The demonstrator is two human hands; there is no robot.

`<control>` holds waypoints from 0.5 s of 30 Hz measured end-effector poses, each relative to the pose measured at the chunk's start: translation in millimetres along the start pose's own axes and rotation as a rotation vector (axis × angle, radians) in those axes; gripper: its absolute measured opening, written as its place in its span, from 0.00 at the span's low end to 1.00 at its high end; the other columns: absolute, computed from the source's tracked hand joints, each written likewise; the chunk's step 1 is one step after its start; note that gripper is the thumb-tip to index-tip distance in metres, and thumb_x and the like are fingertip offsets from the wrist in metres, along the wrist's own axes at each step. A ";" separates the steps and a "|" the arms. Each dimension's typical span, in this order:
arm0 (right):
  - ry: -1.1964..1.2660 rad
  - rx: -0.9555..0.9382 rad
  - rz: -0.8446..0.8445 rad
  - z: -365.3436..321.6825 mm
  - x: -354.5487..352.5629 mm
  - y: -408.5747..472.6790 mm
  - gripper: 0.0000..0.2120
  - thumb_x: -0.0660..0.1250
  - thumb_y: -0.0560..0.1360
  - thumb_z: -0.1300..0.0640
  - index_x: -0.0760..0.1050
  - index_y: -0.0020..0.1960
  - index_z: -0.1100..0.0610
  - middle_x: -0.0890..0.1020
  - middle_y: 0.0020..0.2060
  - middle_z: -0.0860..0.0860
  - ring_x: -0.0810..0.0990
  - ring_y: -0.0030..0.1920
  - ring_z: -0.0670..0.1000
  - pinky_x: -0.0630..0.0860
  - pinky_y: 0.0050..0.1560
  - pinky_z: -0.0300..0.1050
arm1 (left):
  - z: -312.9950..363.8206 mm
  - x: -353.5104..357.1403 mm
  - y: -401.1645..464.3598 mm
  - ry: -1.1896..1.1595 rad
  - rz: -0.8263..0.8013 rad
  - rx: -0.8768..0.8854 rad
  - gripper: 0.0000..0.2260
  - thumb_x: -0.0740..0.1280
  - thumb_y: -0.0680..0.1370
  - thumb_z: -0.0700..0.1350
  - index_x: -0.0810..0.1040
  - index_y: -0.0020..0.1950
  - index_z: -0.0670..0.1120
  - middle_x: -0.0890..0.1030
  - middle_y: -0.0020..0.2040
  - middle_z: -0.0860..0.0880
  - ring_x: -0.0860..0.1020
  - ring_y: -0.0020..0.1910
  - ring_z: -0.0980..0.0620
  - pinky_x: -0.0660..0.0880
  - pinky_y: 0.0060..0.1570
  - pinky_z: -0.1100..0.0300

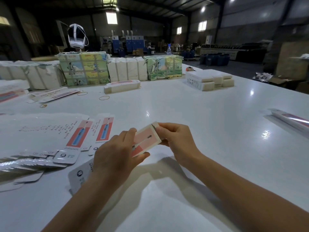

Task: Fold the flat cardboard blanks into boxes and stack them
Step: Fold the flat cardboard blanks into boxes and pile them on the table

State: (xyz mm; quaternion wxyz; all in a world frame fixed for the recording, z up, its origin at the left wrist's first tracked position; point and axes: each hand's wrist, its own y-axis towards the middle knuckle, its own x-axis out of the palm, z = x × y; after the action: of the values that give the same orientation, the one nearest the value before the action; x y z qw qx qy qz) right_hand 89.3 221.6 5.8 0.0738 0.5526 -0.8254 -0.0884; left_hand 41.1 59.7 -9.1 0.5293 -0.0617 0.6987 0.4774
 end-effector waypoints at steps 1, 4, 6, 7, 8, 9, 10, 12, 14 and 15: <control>0.014 0.002 0.007 0.5 -1.2 0.0 0.07 0.67 0.77 0.59 0.84 0.45 0.54 0.86 0.40 0.53 0.85 0.43 0.54 0.82 0.46 0.45 | -0.1 0.2 0.0 0.003 0.005 0.002 0.27 0.70 0.62 0.59 0.78 0.54 0.42 0.82 0.39 0.46 0.79 0.29 0.47 0.77 0.25 0.53; 0.018 0.017 0.017 1.1 -0.8 -0.5 0.06 0.68 0.76 0.59 0.85 0.46 0.55 0.86 0.40 0.52 0.85 0.43 0.52 0.82 0.45 0.43 | 1.0 -0.8 0.1 0.015 0.015 0.011 0.29 0.74 0.61 0.58 0.79 0.54 0.41 0.82 0.39 0.45 0.80 0.30 0.46 0.77 0.26 0.52; 0.026 0.026 0.028 0.6 0.6 -0.9 0.08 0.69 0.74 0.61 0.85 0.42 0.51 0.86 0.39 0.51 0.85 0.43 0.51 0.81 0.44 0.41 | 2.3 -2.5 0.2 0.028 0.026 0.017 0.29 0.72 0.61 0.58 0.79 0.53 0.40 0.83 0.39 0.44 0.80 0.30 0.45 0.77 0.26 0.51; 0.032 0.037 0.032 -0.3 1.3 -0.9 0.10 0.69 0.74 0.62 0.85 0.40 0.50 0.86 0.39 0.51 0.85 0.42 0.50 0.81 0.44 0.41 | 2.5 -3.2 0.3 0.037 0.026 0.018 0.29 0.73 0.61 0.58 0.80 0.53 0.39 0.83 0.40 0.43 0.80 0.30 0.44 0.78 0.27 0.51; 0.023 0.044 0.039 -0.9 1.4 -0.8 0.12 0.69 0.73 0.62 0.85 0.37 0.48 0.86 0.38 0.49 0.85 0.42 0.48 0.81 0.44 0.40 | 2.7 -4.0 0.6 0.044 0.022 0.019 0.29 0.74 0.61 0.57 0.80 0.54 0.39 0.83 0.40 0.43 0.80 0.30 0.43 0.78 0.28 0.50; -0.004 0.047 0.051 -1.5 1.2 -0.6 0.13 0.70 0.73 0.60 0.84 0.35 0.45 0.86 0.38 0.47 0.84 0.41 0.45 0.79 0.44 0.38 | 2.7 -4.5 1.0 0.052 0.018 0.021 0.30 0.77 0.60 0.56 0.80 0.54 0.38 0.83 0.41 0.42 0.80 0.31 0.43 0.78 0.28 0.49; -0.042 0.045 0.067 -1.9 1.1 -0.3 0.14 0.70 0.73 0.59 0.84 0.34 0.43 0.85 0.37 0.44 0.83 0.40 0.42 0.77 0.42 0.35 | 2.9 -4.8 1.4 0.064 0.013 0.024 0.31 0.78 0.59 0.55 0.80 0.54 0.38 0.83 0.41 0.42 0.81 0.31 0.42 0.78 0.29 0.48; -0.114 0.031 0.091 -1.2 0.7 0.2 0.14 0.69 0.74 0.58 0.83 0.34 0.41 0.84 0.36 0.43 0.81 0.37 0.39 0.73 0.39 0.33 | 3.9 -5.4 1.6 0.092 0.001 0.033 0.32 0.80 0.58 0.54 0.80 0.54 0.37 0.83 0.41 0.41 0.81 0.31 0.41 0.78 0.29 0.47; -0.163 0.008 0.099 -0.3 0.8 -0.3 0.13 0.68 0.75 0.59 0.84 0.38 0.44 0.84 0.36 0.44 0.79 0.37 0.40 0.73 0.40 0.35 | 5.1 -6.1 1.8 0.111 -0.010 0.039 0.32 0.80 0.57 0.54 0.80 0.54 0.37 0.83 0.40 0.41 0.81 0.30 0.41 0.78 0.28 0.48; -0.184 0.002 0.098 -0.5 1.2 -1.1 0.12 0.67 0.75 0.59 0.84 0.40 0.47 0.84 0.36 0.46 0.78 0.36 0.42 0.73 0.40 0.37 | 5.4 -6.2 1.9 0.116 -0.012 0.039 0.32 0.80 0.57 0.54 0.80 0.53 0.36 0.83 0.40 0.41 0.80 0.30 0.41 0.78 0.27 0.48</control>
State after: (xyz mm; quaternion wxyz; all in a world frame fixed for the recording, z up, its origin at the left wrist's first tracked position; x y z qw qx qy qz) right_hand 89.9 220.1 6.1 0.0011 0.5011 -0.8549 -0.1343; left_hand 46.3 62.1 -2.9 0.4917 -0.0831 0.7371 0.4560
